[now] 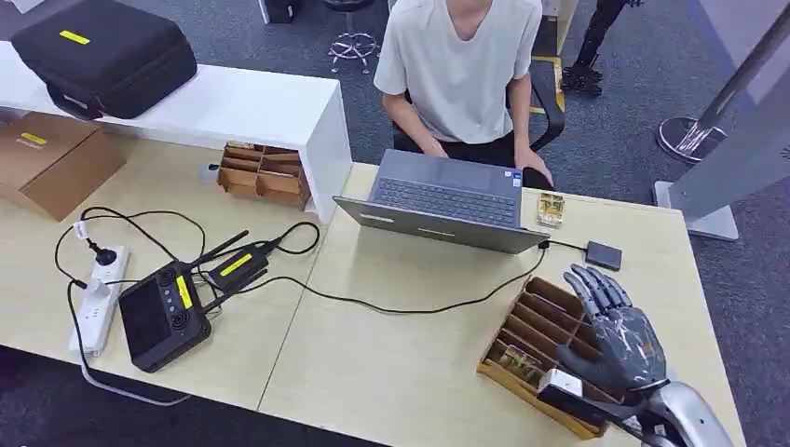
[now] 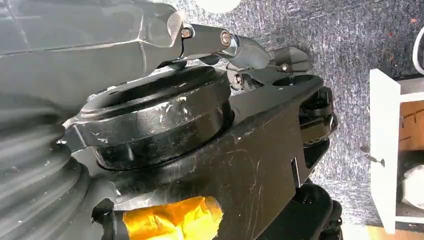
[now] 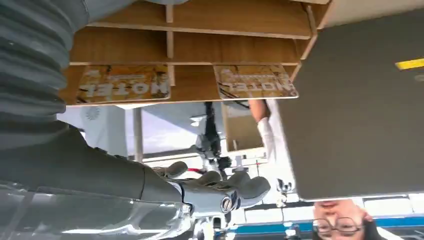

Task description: Pass the card to the sensor for recognition and then transmit it.

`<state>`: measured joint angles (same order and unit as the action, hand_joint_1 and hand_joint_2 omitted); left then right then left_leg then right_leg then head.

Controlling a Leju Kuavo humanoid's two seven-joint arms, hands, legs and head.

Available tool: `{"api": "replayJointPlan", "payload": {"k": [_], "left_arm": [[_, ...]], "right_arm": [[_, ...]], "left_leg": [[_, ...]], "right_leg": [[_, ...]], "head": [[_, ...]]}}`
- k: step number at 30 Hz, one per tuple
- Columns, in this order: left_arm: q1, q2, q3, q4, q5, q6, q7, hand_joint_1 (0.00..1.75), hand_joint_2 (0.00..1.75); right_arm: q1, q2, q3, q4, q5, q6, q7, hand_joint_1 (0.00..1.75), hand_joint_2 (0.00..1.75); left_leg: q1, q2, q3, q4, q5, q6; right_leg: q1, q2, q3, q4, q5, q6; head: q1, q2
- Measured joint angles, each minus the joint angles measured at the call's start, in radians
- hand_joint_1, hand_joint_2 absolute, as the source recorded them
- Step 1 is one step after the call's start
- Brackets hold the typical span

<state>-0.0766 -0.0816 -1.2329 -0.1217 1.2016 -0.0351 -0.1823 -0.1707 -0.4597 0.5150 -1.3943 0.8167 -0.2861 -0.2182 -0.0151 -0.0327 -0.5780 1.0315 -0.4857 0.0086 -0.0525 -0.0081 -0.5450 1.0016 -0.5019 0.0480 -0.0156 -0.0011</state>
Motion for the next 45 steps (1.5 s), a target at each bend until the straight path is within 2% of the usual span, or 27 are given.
{"api": "replayJointPlan", "payload": {"k": [20,24,29,45], "left_arm": [[0.000,0.000,0.000,0.000,0.000,0.000,0.001,0.00,1.75],[0.000,0.000,0.000,0.000,0.000,0.000,0.002,0.00,1.75],[0.000,0.000,0.000,0.000,0.001,0.000,0.002,0.00,1.75],[0.000,0.000,0.000,0.000,0.001,0.000,0.002,0.00,1.75]], "right_arm": [[0.000,-0.001,-0.029,0.023,0.007,-0.006,0.006,0.00,1.75],[0.004,0.000,-0.030,0.023,0.011,-0.026,-0.003,0.00,1.75],[0.012,0.019,-0.044,0.022,0.017,-0.084,-0.024,0.00,1.75],[0.019,0.049,-0.058,0.023,0.020,-0.090,-0.027,0.00,1.75]], "left_leg": [[0.000,0.000,0.000,0.000,0.000,0.000],[0.000,0.000,0.000,0.000,0.000,0.000],[0.000,0.000,0.000,0.000,0.000,0.000],[0.000,0.000,0.000,0.000,0.000,0.000]], "right_leg": [[0.000,0.000,0.000,0.000,0.000,0.000],[0.000,0.000,0.000,0.000,0.000,0.000],[0.000,0.000,0.000,0.000,0.000,0.000],[0.000,0.000,0.000,0.000,0.000,0.000]], "head": [[0.000,0.000],[0.000,0.000],[0.000,0.000],[0.000,0.000]]}}
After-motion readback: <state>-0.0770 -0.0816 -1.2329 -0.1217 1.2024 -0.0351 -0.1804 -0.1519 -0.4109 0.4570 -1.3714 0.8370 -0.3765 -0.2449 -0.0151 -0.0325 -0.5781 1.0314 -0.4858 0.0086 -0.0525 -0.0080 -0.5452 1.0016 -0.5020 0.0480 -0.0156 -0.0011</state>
